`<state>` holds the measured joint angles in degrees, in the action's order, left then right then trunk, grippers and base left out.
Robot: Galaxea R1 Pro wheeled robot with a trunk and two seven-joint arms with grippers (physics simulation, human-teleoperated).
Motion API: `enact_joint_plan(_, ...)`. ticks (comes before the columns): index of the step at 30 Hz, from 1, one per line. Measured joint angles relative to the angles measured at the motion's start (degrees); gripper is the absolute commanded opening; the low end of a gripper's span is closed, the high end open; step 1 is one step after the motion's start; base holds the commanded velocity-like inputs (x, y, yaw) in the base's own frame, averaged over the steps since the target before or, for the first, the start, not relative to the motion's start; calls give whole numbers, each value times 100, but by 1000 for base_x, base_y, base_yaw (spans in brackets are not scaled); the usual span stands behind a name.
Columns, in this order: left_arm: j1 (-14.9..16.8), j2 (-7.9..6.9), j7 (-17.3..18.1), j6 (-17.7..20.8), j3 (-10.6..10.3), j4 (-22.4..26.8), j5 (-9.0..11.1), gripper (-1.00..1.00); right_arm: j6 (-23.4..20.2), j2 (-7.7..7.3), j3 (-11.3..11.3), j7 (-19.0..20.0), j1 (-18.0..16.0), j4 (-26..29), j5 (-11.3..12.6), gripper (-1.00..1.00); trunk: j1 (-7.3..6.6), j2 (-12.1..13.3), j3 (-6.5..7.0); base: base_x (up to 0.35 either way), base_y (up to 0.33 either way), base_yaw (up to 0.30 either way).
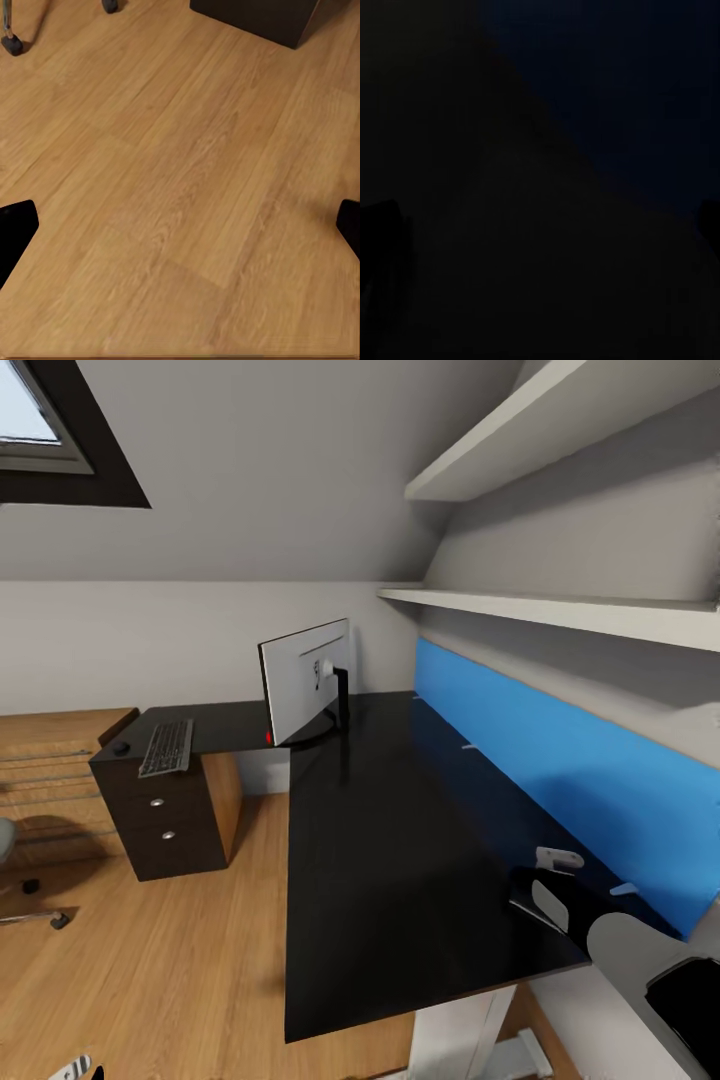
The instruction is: In the bedroom, organize the workspace by keeping the computer under the desk, ensuring the monitor is on the desk, placing the keyboard on the desk next to the monitor, placing the mouse on the desk next to the keyboard, moving the folder from the swivel chair onto the desk next to the mouse, stacking the notebook on top of the folder with the pen on top of the notebook, and positioning the swivel chair next to the desk.
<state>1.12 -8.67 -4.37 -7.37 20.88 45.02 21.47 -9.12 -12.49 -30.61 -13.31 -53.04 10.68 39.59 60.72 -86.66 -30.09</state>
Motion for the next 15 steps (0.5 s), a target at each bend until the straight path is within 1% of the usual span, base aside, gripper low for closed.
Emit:
enact_joint_plan(3,0,-1,-1,-1,-1,-2,0,100,-1,2,0,3,0,2,10,100,-1,0,0,-97,0,0)
enact_joint_plan(13,0,18,2,-8,-1,-3,0,100,-1,6,0,5,0,3,11,100,-2,0,0,-24,0,0)
enact_joint_plan(15,0,22,3,-9,-1,-3,0,100,-8,4,1,11,0,8,16,100,-1,0,0,-114,0,0)
